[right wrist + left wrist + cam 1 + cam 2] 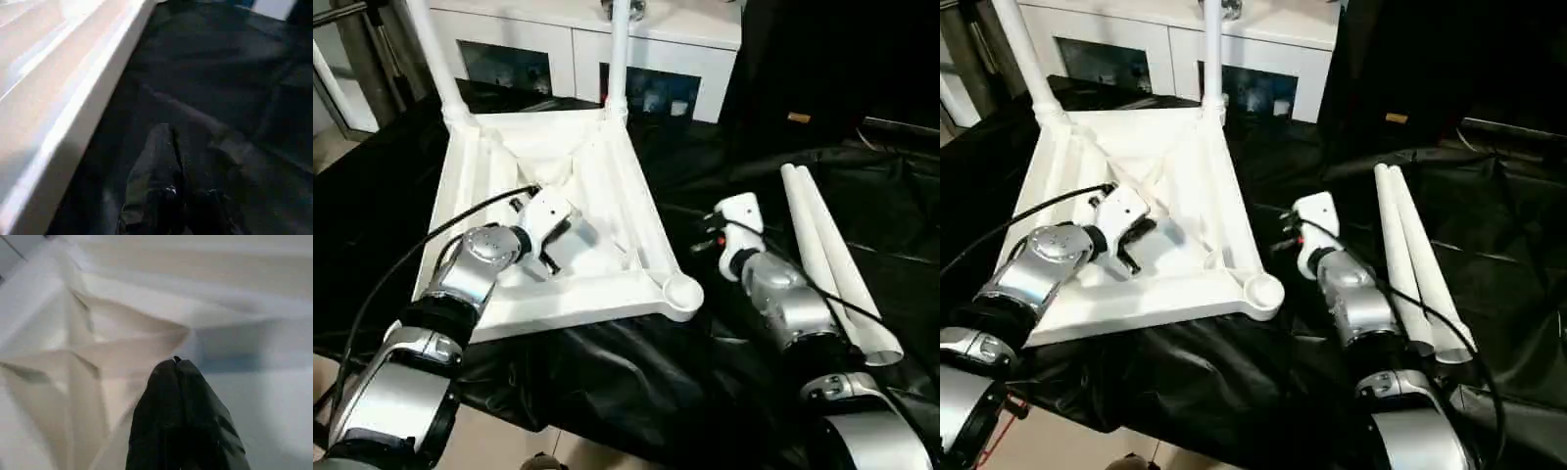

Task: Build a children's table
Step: Rotate table base

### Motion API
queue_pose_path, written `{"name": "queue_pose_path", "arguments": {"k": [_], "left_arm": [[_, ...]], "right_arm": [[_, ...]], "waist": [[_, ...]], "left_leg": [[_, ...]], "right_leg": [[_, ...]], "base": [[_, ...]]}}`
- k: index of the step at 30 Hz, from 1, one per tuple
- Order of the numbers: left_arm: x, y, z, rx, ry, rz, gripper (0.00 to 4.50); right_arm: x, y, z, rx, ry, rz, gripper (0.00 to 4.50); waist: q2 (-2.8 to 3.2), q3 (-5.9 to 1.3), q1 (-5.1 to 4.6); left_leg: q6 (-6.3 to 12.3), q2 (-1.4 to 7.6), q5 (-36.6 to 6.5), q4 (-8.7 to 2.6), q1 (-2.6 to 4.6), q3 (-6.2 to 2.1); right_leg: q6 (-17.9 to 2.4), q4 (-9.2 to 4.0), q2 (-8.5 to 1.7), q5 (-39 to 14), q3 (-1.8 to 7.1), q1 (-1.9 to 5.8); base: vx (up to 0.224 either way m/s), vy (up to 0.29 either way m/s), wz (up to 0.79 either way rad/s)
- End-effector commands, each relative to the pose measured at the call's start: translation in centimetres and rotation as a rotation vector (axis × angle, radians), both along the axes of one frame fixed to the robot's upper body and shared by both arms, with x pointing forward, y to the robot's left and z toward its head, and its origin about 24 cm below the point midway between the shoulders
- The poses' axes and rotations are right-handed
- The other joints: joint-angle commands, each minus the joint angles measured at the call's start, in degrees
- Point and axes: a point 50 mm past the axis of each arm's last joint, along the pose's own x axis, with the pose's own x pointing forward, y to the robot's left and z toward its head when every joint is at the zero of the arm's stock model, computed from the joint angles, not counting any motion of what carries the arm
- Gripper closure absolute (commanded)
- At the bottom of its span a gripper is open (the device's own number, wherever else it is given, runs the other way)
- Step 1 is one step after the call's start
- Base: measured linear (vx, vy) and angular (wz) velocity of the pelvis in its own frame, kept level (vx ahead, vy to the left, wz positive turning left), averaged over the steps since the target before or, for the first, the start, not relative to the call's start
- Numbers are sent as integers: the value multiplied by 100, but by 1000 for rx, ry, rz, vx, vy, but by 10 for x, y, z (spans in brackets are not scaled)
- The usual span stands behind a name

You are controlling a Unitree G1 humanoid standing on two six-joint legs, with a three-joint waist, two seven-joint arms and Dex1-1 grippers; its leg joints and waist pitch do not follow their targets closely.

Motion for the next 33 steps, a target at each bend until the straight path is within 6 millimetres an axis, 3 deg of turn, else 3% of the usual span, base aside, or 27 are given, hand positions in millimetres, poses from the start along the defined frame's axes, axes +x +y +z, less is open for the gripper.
{"name": "queue_pose_path", "arguments": {"k": [1,2,6,7,10,12,13,16,18,19,24,29,33], "left_arm": [[1,-1,17,-91,-100,-2,450],[-4,-4,23,-193,-128,-9,450],[-16,-16,36,-409,-152,-26,450],[-16,-16,36,-409,-152,-26,450],[-29,-25,36,-525,-172,-9,409],[-32,-25,35,-571,-181,27,403],[-35,-26,33,-618,-186,69,378],[-41,-31,29,-633,-189,88,364],[-43,-33,29,-631,-180,96,346],[-44,-33,30,-637,-192,99,346],[-45,-38,34,-570,-232,49,301],[-57,-57,34,-576,-101,-119,259],[-65,-68,31,-547,-30,-205,230]], "right_arm": [[-1,-12,9,15,-14,-37,446],[-3,-15,15,41,-28,-31,431],[-5,-27,25,31,-53,-79,409],[-5,-27,25,31,-53,-79,383],[-7,-47,32,3,-35,-233,366],[-8,-55,34,-18,-25,-284,355],[-9,-63,36,-31,-16,-326,327],[-14,-78,38,-52,-5,-360,319],[-16,-83,40,-54,4,-369,292],[-18,-85,41,-53,12,-378,292],[-22,-96,41,-65,58,-453,249],[-28,-104,40,-81,114,-472,207],[-30,-105,40,-73,136,-471,170]], "waist": [[105,-463,36],[131,-462,36],[116,-448,54],[117,-448,62],[111,-429,35],[112,-420,25],[89,-416,12],[78,-418,2],[126,-422,-22],[103,-419,-33],[103,-434,-59],[144,-430,-55],[132,-430,-56]], "left_leg": [[-48,67,-791,-327,30,-10],[-57,68,-829,-323,35,-4],[-80,90,-918,-326,36,13],[-67,74,-915,-319,39,25],[-111,64,-982,-329,46,34],[-138,31,-1113,-328,47,40],[-151,40,-1106,-330,38,34],[-104,27,-1030,-322,18,32],[-102,21,-1019,-314,24,26],[-74,21,-995,-313,11,24],[-46,9,-894,-300,18,26],[-74,18,-882,-293,28,36],[-46,13,-875,-290,19,42]], "right_leg": [[-1252,-331,-378,71,225,402],[-1267,-330,-375,96,227,396],[-1366,-326,-382,5,228,387],[-1357,-344,-368,-32,228,369],[-1243,-370,-333,-307,230,353],[-1039,-427,-321,-724,235,346],[-1002,-422,-321,-757,238,361],[-809,-452,-308,-870,232,356],[-775,-450,-297,-844,227,346],[-764,-455,-290,-769,228,354],[-786,-445,-281,-673,230,349],[-886,-423,-282,-573,231,336],[-891,-430,-282,-608,236,353]], "base": [[0,0,0],[0,0,0],[0,0,0],[0,0,0],[0,0,0],[0,0,0],[0,0,0],[0,0,0],[0,0,0],[0,0,0],[0,0,0],[0,0,0],[0,0,0]]}}
